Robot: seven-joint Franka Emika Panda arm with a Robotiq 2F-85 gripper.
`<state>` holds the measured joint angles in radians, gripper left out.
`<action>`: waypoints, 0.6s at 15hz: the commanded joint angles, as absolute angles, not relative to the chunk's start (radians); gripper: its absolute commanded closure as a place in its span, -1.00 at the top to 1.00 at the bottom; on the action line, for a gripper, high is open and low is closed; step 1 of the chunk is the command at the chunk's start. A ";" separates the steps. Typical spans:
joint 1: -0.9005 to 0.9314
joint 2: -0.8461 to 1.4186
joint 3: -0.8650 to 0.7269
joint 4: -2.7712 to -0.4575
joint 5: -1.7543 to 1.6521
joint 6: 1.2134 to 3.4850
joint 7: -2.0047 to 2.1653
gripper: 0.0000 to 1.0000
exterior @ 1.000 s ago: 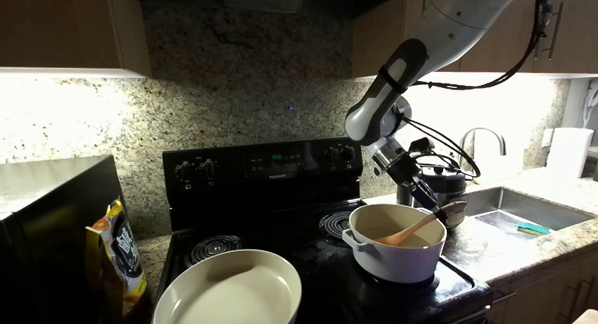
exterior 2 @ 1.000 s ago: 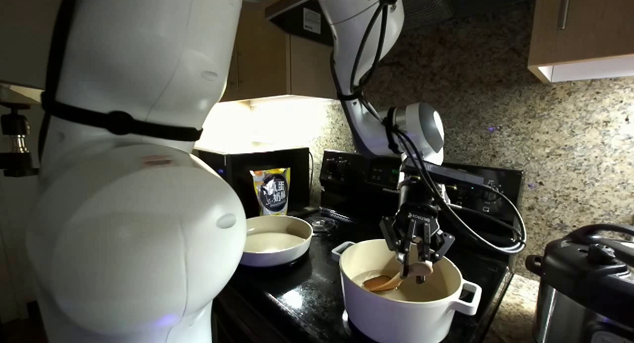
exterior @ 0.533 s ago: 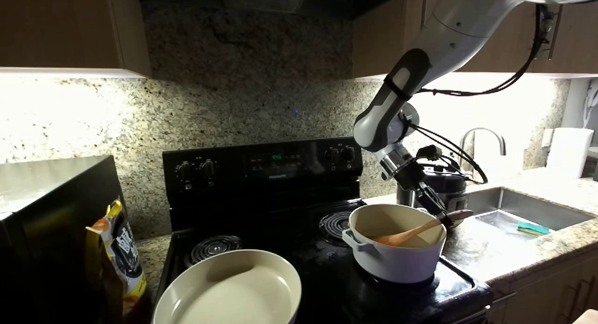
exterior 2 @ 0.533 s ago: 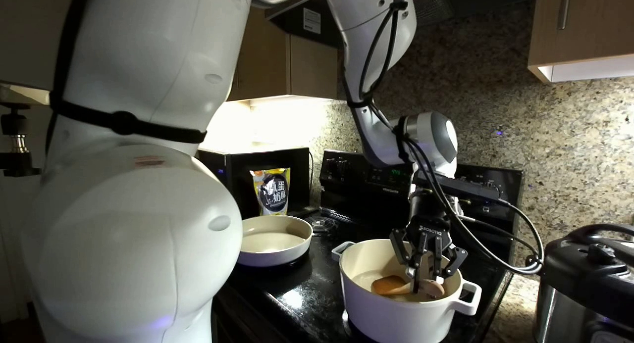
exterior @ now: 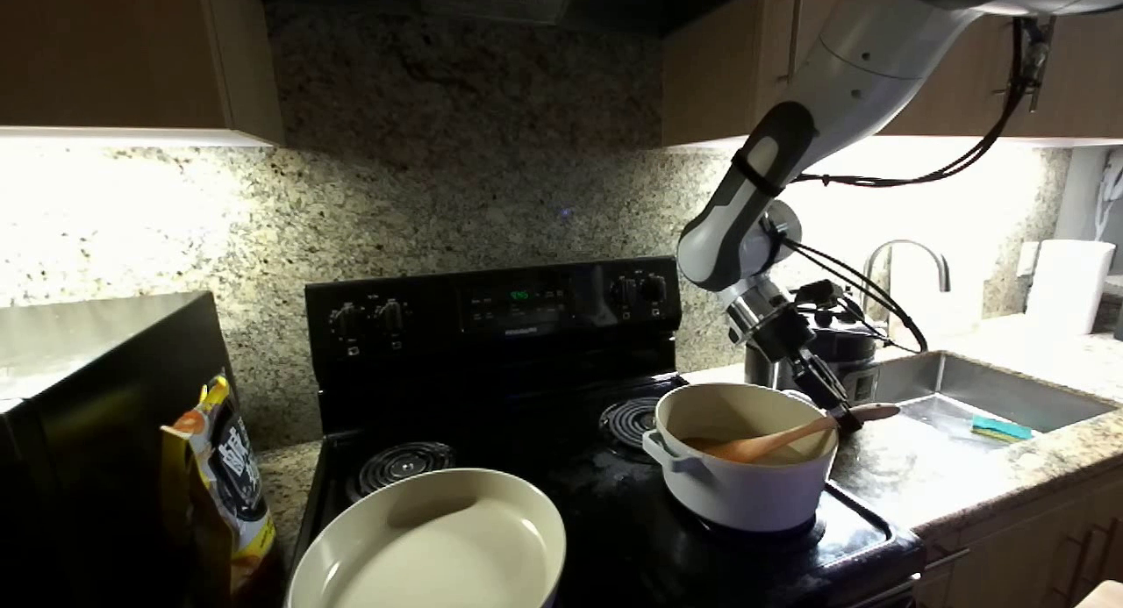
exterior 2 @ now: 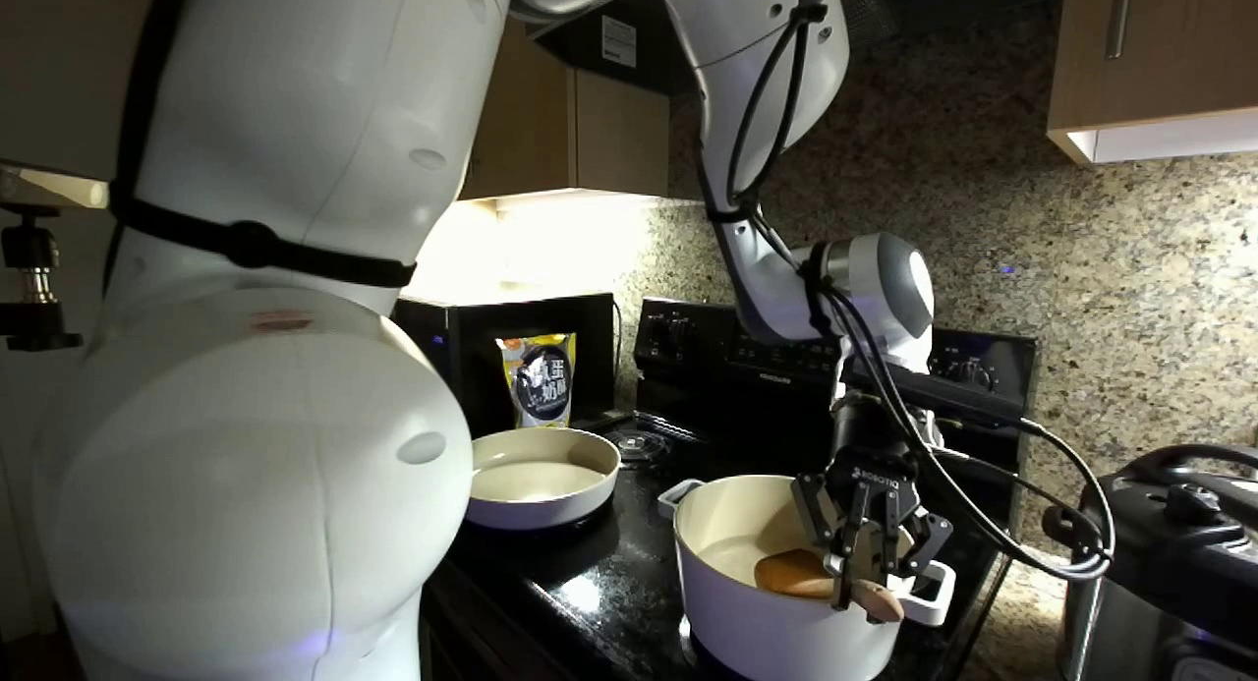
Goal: Hold the wooden spoon and stir inside the pot.
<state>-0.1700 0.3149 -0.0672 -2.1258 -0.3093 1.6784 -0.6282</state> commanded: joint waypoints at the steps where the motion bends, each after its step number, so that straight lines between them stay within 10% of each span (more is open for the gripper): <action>1: -0.181 0.286 -0.069 -2.167 -0.313 1.717 -0.656 0.10; 9: -0.169 0.146 -0.059 -2.277 -0.293 1.783 -0.650 0.99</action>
<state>-0.1667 0.2749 -0.0638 -2.1778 -0.3093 1.7266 -0.6282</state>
